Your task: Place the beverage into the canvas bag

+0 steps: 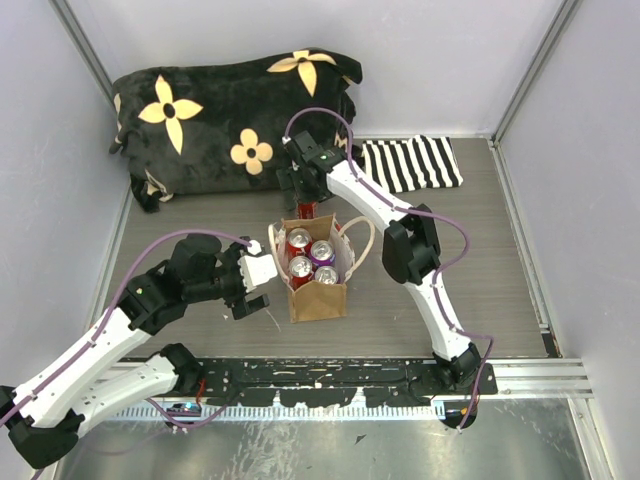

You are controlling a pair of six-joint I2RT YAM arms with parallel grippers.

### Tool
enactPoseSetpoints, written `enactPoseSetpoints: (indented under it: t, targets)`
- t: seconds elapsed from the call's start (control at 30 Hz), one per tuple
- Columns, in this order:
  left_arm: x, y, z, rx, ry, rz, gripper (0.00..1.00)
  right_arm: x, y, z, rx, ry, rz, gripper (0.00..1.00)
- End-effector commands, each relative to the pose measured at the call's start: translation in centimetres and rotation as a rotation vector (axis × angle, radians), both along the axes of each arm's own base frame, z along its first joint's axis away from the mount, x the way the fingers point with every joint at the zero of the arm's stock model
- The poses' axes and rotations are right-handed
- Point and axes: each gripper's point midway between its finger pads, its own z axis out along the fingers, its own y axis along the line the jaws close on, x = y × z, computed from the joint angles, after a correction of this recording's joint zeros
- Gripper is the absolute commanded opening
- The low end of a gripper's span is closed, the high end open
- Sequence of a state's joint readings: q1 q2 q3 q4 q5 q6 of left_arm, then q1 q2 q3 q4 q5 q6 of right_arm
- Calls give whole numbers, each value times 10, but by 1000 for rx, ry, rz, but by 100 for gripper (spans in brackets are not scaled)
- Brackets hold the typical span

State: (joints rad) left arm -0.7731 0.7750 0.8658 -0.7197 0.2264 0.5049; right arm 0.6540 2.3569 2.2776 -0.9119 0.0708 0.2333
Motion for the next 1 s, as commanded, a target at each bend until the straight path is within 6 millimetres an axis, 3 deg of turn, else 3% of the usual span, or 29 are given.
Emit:
enactPoseSetpoints:
  t: [0.0, 0.13, 0.3, 0.4, 0.53, 0.77, 0.97]
  targets:
    - [0, -2, 0, -12, -10, -9, 96, 11, 2, 3, -7, -62, -2, 86]
    - [1, -2, 0, -8, -12, -8, 95, 10, -4, -3, -38, -60, -4, 72]
    - [3, -4, 1, -10, -20, -9, 95, 11, -4, 10, -20, -97, -7, 30]
    - [6, -3, 2, -3, -36, -2, 96, 12, -5, 28, 0, -127, -11, 15]
    - [9, -3, 6, -7, -51, 8, 96, 11, -7, 61, 36, -176, -17, 7]
    - [18, -12, 17, -7, -111, -35, 96, 9, -23, 118, 100, -254, -58, 5]
    - [29, -30, 25, 0, -160, -87, 96, 4, -45, 153, 133, -282, -93, 2]
